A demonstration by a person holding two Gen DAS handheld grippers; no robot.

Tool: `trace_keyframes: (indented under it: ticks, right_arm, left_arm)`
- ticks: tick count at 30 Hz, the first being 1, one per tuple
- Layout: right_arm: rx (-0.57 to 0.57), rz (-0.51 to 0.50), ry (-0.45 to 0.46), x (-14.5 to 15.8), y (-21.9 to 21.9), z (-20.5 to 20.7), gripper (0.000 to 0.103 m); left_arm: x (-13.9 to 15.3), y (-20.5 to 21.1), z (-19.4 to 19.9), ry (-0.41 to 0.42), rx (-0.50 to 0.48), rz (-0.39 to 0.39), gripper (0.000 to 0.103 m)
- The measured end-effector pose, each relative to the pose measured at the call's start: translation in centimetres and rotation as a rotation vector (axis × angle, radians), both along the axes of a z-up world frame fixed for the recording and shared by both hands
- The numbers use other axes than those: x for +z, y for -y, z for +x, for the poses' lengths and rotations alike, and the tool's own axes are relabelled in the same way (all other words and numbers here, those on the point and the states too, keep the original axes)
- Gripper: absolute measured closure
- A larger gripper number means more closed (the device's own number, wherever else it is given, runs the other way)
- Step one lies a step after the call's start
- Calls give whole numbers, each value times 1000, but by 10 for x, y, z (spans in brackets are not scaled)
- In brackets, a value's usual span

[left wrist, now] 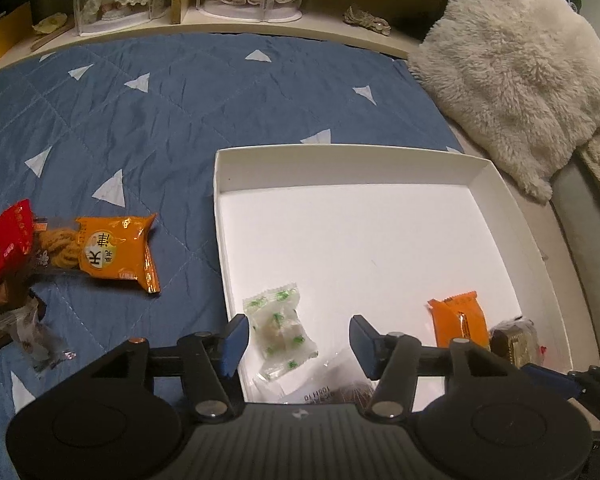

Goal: Organize snacks
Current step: 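Withdraw both tools from the box toward the remaining snacks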

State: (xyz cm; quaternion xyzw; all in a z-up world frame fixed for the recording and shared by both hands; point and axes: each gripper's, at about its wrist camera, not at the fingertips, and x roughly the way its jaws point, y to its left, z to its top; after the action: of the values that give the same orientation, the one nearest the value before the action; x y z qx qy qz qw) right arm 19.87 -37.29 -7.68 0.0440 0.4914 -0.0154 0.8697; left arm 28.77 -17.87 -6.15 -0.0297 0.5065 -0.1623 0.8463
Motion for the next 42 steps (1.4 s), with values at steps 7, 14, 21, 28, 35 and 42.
trace_keyframes:
  ticks: [7,14,21,28,35,42]
  right_arm:
    - [142,137,36,4,-25,-4,40]
    - [226,57,-35,-13,-63,4,56]
    - [-1,100,-14,-9,-12,1,89]
    - [-72,146,-30,-9,5,-8,89]
    - [-81,148,-24,1,12,-20,86]
    - [-97,94,26,11,8,-29,43]
  left_arm:
    - [12,-6,-12,23,-7,-7,45]
    - [21,-22,-23,37,-5,0,45]
    - [27,-43,-33,44,9,-7,45]
    - [27,-67,-46,35,20,-7,44]
    - [29,-90,-58,33,40,-23,44]
    - [32,-106,-70,37,48,-30,16]
